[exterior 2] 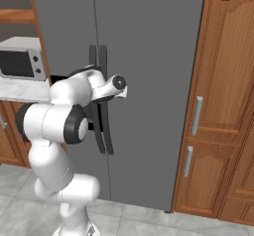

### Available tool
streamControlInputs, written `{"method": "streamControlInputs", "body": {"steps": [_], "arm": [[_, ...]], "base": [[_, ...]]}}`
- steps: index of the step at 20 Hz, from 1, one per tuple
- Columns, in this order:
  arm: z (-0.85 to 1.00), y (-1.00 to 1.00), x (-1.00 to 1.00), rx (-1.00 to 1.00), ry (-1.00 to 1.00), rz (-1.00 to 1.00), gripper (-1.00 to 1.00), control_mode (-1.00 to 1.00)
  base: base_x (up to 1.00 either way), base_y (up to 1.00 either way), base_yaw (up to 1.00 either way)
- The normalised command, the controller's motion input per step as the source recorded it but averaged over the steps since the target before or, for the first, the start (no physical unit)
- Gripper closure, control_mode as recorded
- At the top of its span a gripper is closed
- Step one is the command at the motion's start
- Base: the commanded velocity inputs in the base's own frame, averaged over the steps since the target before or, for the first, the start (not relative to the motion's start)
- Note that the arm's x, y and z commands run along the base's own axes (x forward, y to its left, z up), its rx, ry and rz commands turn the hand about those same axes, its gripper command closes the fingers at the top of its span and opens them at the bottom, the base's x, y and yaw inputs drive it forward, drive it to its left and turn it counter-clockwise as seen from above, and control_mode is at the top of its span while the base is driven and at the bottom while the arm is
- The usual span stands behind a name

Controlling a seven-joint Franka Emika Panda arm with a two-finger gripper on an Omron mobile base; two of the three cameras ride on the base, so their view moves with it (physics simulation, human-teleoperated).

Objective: Open the fridge, remove the banana, corn, and chicken drumstick, and place them on any counter.

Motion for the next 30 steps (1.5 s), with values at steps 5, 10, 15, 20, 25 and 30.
{"method": "streamControlInputs", "body": {"steps": [5,10,15,20,25,30], "arm": [[-0.22,0.24,0.45,0.01,0.00,0.01,1.00,-1.00],[-0.10,0.08,0.23,0.00,0.00,0.00,1.00,-1.00],[0.00,0.00,0.00,0.00,0.00,0.00,1.00,-1.00],[0.00,0.00,0.00,0.00,0.00,0.00,1.00,-1.00],[-0.14,-0.41,-0.84,0.00,0.02,-0.13,1.00,-1.00],[-0.43,-0.87,-1.00,0.00,0.00,-0.09,1.00,-1.00]], "base": [[0.00,0.00,0.00],[0.00,0.00,0.00],[0.00,0.00,0.00],[0.00,0.00,0.00],[0.00,0.00,0.00],[0.00,0.00,0.00]]}}
